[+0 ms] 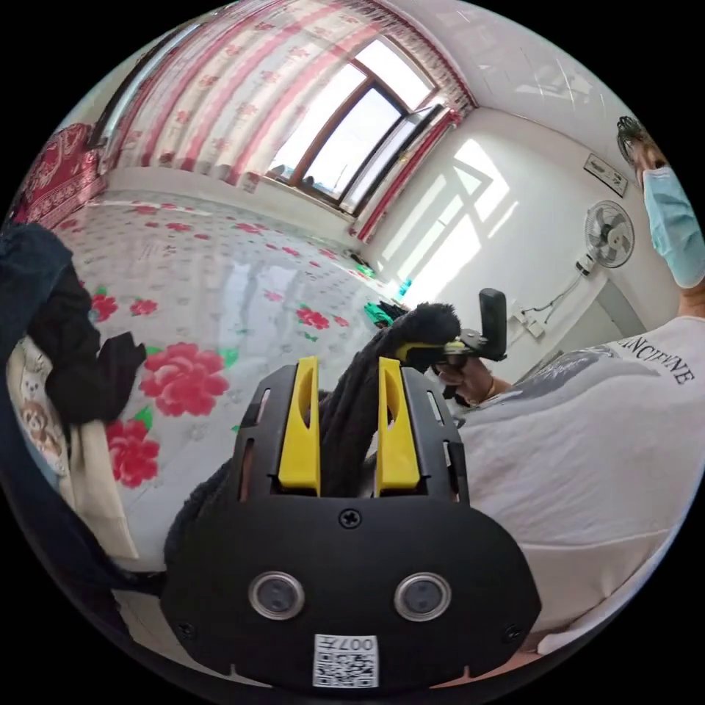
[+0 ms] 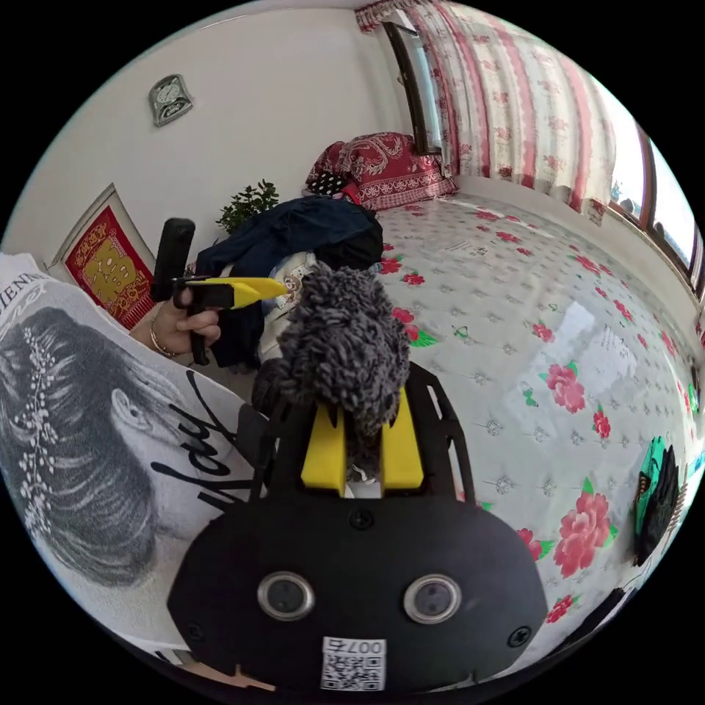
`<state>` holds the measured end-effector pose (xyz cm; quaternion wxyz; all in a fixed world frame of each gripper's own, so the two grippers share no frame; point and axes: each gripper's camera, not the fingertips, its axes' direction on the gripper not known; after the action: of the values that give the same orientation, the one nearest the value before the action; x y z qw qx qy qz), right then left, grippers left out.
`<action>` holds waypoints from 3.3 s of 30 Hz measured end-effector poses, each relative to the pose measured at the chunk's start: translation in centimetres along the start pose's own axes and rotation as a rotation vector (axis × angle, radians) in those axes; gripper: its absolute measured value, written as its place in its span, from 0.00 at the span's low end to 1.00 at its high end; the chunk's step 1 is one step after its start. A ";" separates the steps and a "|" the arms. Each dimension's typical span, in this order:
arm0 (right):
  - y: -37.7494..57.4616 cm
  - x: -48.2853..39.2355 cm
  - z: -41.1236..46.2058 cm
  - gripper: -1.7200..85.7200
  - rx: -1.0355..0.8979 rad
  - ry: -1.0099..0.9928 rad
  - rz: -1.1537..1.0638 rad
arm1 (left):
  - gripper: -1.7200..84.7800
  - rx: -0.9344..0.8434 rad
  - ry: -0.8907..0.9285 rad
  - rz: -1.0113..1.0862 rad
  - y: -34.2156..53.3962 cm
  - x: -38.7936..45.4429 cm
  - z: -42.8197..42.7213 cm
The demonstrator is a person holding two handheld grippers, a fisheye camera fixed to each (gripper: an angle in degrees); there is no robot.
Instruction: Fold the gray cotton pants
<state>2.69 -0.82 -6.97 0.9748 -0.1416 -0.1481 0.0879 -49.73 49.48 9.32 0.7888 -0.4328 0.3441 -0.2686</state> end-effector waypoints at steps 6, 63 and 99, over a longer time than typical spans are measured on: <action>0.2 2.3 -1.2 0.04 0.032 -0.101 0.082 | 0.18 -0.353 -0.222 -0.189 8.2 -2.9 3.2; 20.9 37.6 -16.3 0.13 -0.221 0.154 0.839 | 0.10 -0.865 -0.685 -0.159 -10.0 1.8 30.5; 8.1 50.5 -31.8 0.10 -0.005 0.182 0.687 | 0.07 -0.368 -0.559 -0.440 -13.9 -8.5 15.2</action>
<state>59.14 9.62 -25.26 0.8973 -0.1928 -0.0044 0.3971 -44.95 56.48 29.92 0.6850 -0.6865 0.0575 -0.2369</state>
